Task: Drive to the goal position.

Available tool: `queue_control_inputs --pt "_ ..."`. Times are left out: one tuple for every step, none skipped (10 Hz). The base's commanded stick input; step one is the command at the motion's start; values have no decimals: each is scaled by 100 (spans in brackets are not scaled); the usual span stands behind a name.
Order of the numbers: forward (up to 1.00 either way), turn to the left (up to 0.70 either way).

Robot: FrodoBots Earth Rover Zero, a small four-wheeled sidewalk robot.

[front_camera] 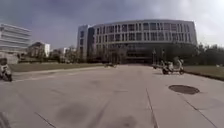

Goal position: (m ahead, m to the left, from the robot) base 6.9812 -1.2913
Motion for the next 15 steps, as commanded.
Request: queue_control_inputs --pt "100 0" --pt "100 0" --pt "100 -14" --pt "100 -36" --pt "100 -19" --pt "100 -9" --pt "100 -1" --pt "100 -36" --pt "100 -12" --pt "100 -4" --pt "100 -34" --pt "100 -17" --pt "100 0" --pt "100 -15" --pt "100 -20"
